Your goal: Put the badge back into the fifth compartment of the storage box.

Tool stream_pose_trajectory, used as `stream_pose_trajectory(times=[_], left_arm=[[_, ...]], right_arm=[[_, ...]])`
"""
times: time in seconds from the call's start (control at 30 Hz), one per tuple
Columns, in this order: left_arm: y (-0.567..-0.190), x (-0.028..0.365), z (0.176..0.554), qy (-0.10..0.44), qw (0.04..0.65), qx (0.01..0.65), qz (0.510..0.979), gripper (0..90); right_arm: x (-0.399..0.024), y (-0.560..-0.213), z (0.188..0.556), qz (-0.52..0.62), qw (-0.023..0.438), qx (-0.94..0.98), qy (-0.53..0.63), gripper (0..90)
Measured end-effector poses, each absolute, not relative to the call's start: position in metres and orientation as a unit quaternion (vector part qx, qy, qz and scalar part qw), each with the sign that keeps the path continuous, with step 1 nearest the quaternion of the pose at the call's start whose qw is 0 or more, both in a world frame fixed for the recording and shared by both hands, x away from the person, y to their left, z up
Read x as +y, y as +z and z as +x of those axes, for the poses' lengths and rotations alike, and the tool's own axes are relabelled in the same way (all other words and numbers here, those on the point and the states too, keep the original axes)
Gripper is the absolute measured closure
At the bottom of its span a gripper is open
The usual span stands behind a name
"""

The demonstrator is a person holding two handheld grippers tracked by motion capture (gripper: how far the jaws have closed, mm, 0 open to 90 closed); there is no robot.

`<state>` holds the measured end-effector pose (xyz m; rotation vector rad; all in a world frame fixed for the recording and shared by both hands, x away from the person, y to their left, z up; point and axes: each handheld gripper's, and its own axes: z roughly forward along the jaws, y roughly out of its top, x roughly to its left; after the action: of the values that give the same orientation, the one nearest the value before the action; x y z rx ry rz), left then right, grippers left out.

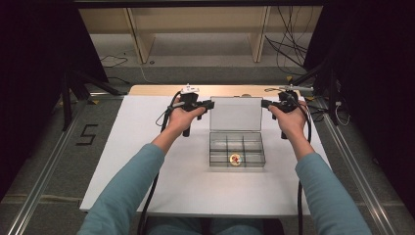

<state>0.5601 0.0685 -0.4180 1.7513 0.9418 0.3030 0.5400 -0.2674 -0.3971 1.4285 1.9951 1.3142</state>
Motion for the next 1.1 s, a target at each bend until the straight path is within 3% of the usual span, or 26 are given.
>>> stream_pose_trajectory(times=[1.1], left_arm=[[-0.407,0.069,0.549,0.143,0.533,0.366,0.749,82.2]], right_arm=[[-0.269,-0.394,0.526,0.492,0.194,0.707,0.47,88.0]])
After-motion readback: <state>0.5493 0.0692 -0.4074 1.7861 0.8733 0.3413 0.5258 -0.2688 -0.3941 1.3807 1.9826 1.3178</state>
